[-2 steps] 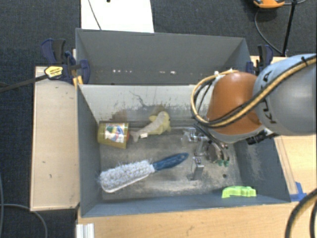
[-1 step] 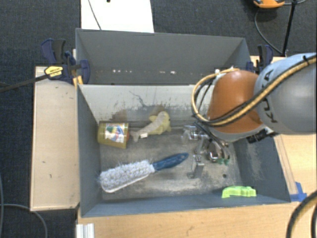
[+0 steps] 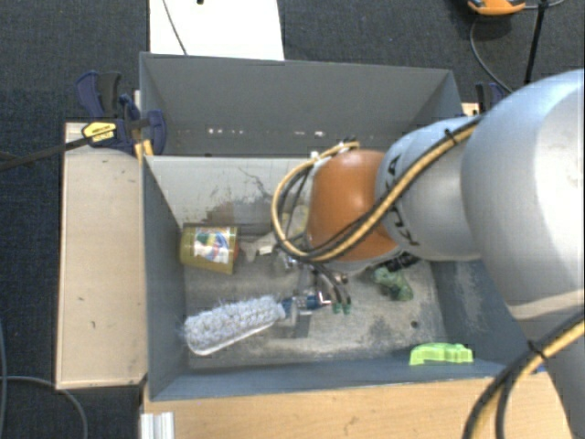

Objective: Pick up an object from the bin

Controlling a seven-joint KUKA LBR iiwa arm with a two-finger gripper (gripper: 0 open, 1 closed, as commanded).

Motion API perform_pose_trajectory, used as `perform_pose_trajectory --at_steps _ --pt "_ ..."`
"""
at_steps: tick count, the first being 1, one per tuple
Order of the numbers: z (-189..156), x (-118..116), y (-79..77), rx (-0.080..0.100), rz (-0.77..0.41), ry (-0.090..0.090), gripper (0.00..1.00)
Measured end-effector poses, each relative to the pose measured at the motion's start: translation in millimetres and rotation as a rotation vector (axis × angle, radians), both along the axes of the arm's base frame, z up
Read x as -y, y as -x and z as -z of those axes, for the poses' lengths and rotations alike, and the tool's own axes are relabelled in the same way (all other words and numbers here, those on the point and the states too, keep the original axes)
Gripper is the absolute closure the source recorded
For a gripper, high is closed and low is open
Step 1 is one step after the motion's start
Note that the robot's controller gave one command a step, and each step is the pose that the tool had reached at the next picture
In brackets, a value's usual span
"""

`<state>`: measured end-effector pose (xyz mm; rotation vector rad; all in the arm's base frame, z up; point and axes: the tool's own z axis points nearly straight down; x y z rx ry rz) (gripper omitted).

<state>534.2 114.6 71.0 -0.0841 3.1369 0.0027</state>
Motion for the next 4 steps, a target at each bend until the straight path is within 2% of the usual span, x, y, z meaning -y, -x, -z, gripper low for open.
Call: perform_pose_trajectory --at_steps 1,2,3,4 --pt "-50.2 -10.2 14.3 -0.002 -0.135 0.001 0.00" --pt "-29.2 -77.1 23.2 -0.001 -0.152 -0.001 0.00" --pt "2.2 -79.4 13.8 -0.005 -0.250 0.003 0.00" --pt "-0.7 -67.1 31.3 0.003 -0.168 -0.002 1.00"
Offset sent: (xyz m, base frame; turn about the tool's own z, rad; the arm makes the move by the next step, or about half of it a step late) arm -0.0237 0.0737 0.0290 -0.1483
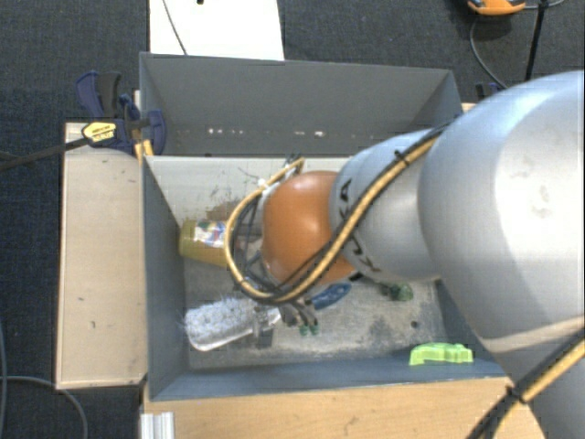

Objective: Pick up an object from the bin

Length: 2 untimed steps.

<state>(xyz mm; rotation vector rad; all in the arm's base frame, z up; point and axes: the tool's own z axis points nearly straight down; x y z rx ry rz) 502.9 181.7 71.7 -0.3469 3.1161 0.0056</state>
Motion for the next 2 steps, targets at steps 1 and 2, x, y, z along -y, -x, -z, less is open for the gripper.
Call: perform_pose_trajectory --at_steps 1,2 --pt "0.0 0.0 0.0 0.000 0.000 0.000 1.00" --pt "-3.6 0.1 0.4 -0.001 0.000 0.001 1.00"
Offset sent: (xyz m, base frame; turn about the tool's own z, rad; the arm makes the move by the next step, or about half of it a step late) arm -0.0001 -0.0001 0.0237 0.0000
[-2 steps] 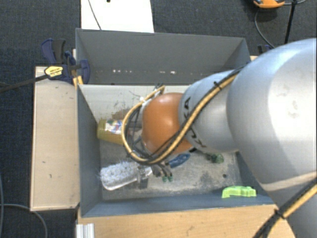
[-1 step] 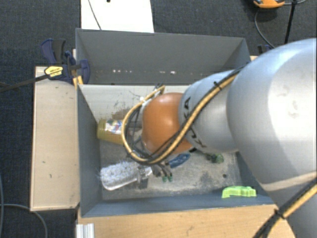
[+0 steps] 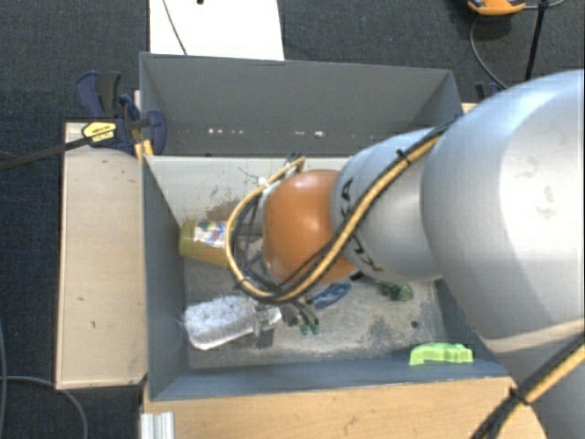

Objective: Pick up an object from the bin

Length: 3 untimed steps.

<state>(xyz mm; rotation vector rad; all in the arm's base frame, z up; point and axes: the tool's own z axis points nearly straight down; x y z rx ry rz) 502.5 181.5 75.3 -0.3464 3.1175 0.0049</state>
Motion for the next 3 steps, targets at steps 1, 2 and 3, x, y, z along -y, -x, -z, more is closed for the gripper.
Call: perform_pose_trajectory --at_steps 1,2,3 --pt "-11.2 0.8 1.8 -0.009 0.000 0.004 1.00" --pt "-33.0 1.2 2.5 -0.011 0.001 0.005 1.00" --pt "-51.7 0.8 1.1 -0.005 0.001 0.003 1.00"
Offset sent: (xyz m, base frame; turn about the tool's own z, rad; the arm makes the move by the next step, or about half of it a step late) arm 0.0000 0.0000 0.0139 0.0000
